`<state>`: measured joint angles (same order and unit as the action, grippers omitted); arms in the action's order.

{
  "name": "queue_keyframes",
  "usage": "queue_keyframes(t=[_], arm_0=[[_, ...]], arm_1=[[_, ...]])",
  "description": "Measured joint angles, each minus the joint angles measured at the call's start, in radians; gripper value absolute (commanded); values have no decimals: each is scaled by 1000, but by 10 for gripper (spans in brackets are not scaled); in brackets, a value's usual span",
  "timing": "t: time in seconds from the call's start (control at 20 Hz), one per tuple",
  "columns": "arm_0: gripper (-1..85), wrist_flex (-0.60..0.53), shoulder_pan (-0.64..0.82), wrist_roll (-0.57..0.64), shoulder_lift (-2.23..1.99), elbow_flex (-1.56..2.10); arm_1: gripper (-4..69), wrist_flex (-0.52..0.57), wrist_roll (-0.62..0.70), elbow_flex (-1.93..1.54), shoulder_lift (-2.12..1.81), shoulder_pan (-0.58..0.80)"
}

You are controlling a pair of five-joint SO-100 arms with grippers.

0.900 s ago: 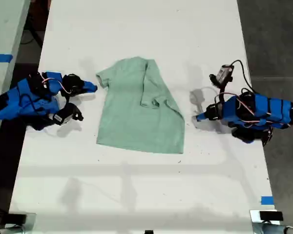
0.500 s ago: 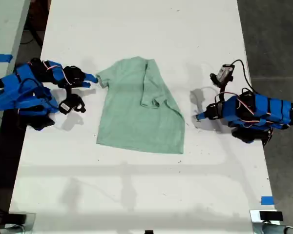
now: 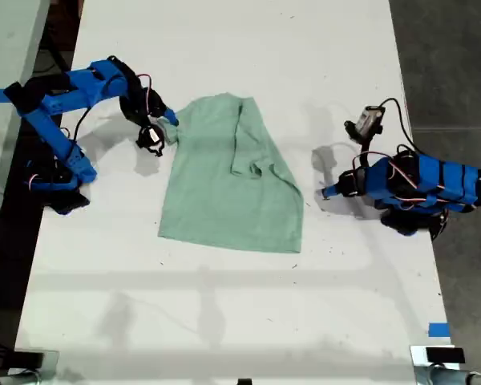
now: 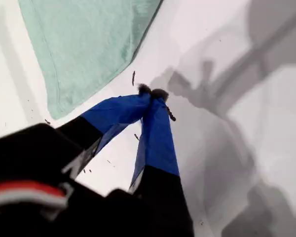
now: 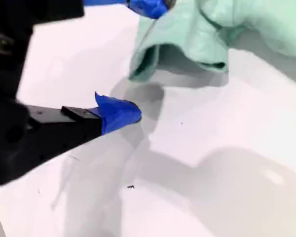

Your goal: Fold t shirt

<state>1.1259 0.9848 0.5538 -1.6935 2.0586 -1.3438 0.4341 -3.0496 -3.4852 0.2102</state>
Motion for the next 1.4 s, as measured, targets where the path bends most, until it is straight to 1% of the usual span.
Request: queue_keyframes(t=[0.2,0.3,0.5,0.55,0.7,0.85,0.9,0.95,1.0,1.05,1.15,1.25,1.35,1.4], arm_0=[[-3,-17,41,-11,21,58],[-3,21,41,-3,-44,80],[-3,152,-8,-61,-236,12],[-3,199,-37,-64,-259,-40],[-3,210,-202,-63,-272,-235],[-3,212,-405,-67,-84,-494],[26,212,-463,-75,8,-586],[243,212,-511,-81,109,-678],[295,213,-549,-86,209,-761],[305,225,-571,-95,308,-838],[293,281,-574,-115,446,-914],[258,344,-557,-124,459,-920],[184,405,-525,-140,410,-923],[130,422,-505,-153,336,-897]], arm_1=[[-8,0,0,0,0,0],[-8,0,0,0,0,0],[-8,0,0,0,0,0],[-8,0,0,0,0,0],[-8,0,0,0,0,0],[-8,0,0,0,0,0],[-8,0,0,0,0,0],[-8,0,0,0,0,0],[-8,0,0,0,0,0],[-8,0,0,0,0,0],[-8,0,0,0,0,0],[-8,0,0,0,0,0],[-8,0,0,0,0,0],[-8,0,0,0,0,0]])
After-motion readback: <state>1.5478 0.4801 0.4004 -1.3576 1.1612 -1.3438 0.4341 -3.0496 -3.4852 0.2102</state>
